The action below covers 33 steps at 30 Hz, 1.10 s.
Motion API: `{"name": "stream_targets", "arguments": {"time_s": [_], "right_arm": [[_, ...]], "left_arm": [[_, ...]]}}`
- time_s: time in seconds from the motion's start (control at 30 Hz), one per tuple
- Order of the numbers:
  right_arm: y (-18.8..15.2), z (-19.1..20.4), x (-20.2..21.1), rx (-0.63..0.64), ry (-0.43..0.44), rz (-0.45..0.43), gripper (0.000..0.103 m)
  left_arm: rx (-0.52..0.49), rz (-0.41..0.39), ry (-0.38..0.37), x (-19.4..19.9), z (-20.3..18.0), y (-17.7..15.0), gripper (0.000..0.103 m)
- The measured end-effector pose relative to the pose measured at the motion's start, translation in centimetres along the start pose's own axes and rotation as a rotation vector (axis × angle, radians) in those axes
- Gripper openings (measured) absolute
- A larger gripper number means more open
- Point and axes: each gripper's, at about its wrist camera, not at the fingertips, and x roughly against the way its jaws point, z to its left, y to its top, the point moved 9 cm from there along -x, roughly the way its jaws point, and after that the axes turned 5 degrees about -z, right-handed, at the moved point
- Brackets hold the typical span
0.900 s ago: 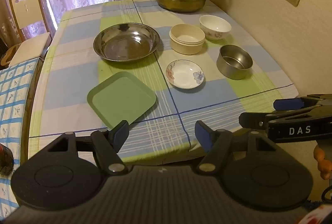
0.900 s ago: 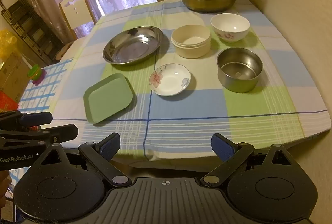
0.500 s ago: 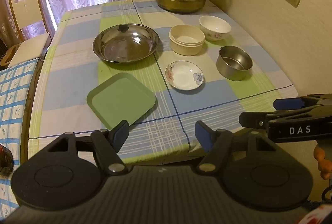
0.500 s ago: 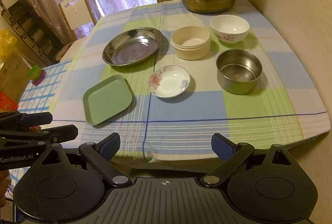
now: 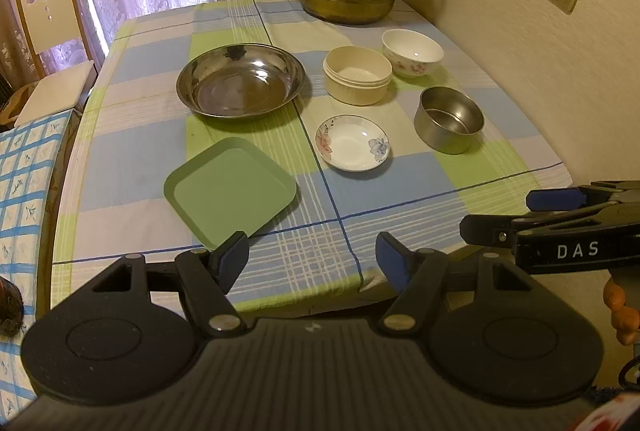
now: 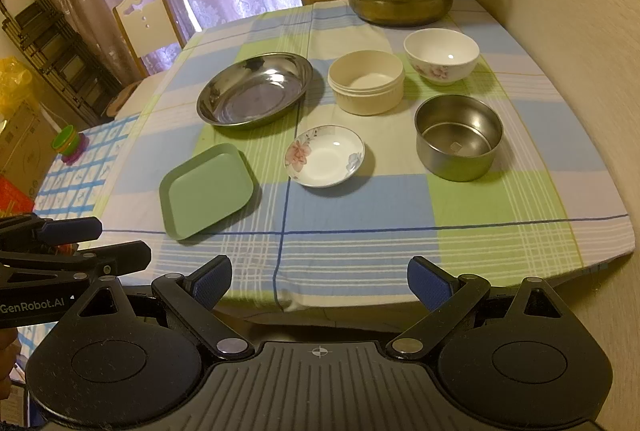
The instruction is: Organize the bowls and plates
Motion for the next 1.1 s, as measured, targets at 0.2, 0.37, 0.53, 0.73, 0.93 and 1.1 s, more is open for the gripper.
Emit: {"name": "stream_targets", "arguments": {"time_s": [0.2,0.37,0.53,0.73,0.93,1.1], "right_arm": [[-0.01,-0.02,0.02,0.0,-0.001,-0.001,0.095],[-0.02,-0.03,0.0,0.001,-0.001,-0.001,0.095],[0.03,-0.05,0.02,0.001,-0.001,-0.002,0.095],[0.09,-0.09,0.05,0.002,-0.003,-0.001,0.095],[0.21,-0.15,0.09,0.002,-0.003,-0.002,0.095],[0.3,-0.2,0.14,0.003,-0.003,-0.003,0.095]], "left_arm": [[0.0,0.0,-0.002,0.04,0.04,0.01,0.068],[0.001,0.0,-0.003,-0.11,0.19,0.08,0.068],[0.001,-0.001,-0.004,-0.12,0.18,0.08,0.068],[0.002,-0.001,-0.004,-0.1,0.18,0.08,0.068],[0.003,-0.001,-0.005,-0.11,0.16,0.08,0.068],[0.003,-0.001,-0.005,-0.1,0.17,0.07,0.068]]}}
